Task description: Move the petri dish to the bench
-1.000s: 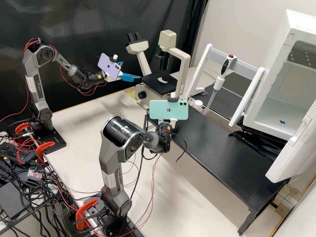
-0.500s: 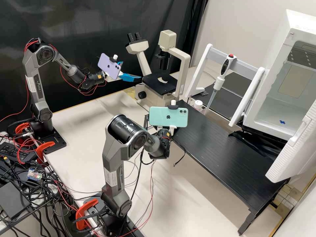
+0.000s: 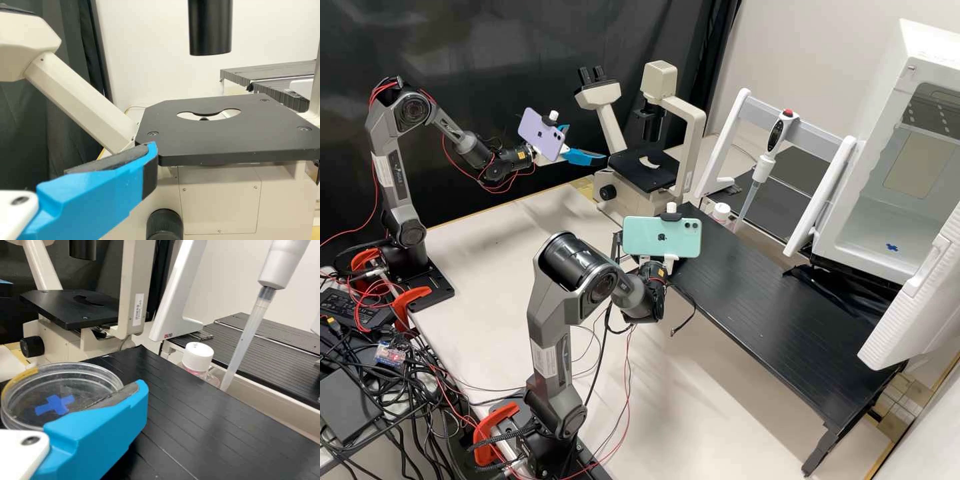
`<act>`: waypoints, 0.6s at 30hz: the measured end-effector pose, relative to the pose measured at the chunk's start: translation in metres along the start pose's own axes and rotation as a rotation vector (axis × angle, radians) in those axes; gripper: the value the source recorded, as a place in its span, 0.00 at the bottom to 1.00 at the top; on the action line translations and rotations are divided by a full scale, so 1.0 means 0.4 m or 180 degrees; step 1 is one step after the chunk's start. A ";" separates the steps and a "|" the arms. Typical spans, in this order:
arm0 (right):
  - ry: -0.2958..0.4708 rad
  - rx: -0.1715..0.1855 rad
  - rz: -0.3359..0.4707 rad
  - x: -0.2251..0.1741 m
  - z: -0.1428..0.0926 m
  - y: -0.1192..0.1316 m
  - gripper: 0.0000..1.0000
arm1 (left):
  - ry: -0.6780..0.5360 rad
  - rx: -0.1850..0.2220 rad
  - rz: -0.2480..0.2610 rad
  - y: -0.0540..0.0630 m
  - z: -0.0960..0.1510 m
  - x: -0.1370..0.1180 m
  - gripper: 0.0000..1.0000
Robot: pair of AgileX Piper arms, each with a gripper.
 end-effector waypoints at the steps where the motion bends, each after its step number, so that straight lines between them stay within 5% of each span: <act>1: 0.0012 -0.0008 0.0025 -0.007 0.000 0.003 1.00 | 0.0000 0.0000 0.0000 0.000 0.000 0.000 1.00; 6: 0.0253 -0.0087 0.0209 -0.051 -0.023 0.027 1.00 | 0.0000 0.0000 0.0000 0.000 0.000 0.000 1.00; 11: 0.0576 -0.0063 0.0671 -0.118 -0.069 0.079 1.00 | 0.0000 0.0000 0.0000 0.000 0.000 0.000 1.00; 18: 0.0361 0.0161 0.1459 -0.171 -0.063 0.116 1.00 | 0.0000 0.0000 0.0000 0.000 0.000 0.000 1.00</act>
